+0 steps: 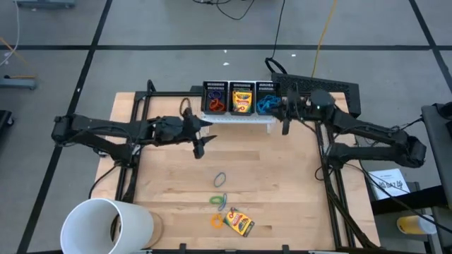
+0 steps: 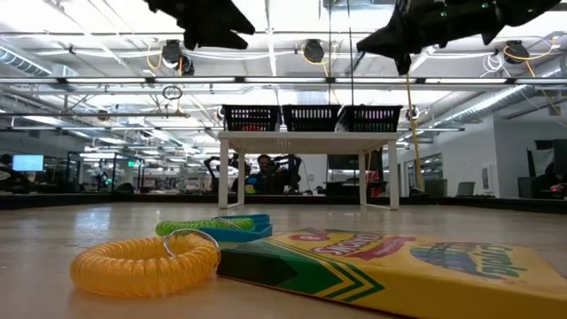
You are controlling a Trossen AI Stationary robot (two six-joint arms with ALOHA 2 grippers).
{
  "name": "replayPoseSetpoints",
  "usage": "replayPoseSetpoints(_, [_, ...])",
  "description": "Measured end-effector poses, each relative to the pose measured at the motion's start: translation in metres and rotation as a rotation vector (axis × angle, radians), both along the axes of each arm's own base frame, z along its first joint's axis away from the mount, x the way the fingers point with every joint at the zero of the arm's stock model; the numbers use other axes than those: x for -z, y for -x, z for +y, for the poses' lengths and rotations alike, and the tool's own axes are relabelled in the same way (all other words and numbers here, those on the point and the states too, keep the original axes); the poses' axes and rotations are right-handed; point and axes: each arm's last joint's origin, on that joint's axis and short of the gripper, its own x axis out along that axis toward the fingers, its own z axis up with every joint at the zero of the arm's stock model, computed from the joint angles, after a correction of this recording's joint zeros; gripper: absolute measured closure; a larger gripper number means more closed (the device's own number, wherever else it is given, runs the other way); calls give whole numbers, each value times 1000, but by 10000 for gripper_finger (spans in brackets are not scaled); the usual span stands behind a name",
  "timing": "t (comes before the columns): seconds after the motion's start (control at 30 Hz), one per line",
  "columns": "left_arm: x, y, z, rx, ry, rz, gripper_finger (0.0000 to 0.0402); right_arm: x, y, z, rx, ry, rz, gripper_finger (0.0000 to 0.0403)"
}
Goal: Pick & Place Office Desk Supplies
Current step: Put the blue rubber band into the right black bin on the shelf
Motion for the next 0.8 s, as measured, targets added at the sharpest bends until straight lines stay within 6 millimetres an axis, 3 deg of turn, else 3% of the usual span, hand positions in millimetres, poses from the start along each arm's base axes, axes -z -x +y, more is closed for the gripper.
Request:
replayPoseSetpoints(0.33, [31,42,6,-161,76,-162,156,17,1,-41,165,-21,91,403])
replayPoseSetpoints(0.6, [44,42,6,-190,145,-169,156,25,0,-55,321,80,170,396])
replayPoseSetpoints(0.8, [54,34,6,-199,155,-127,156,25,0,-55,338,95,173,354])
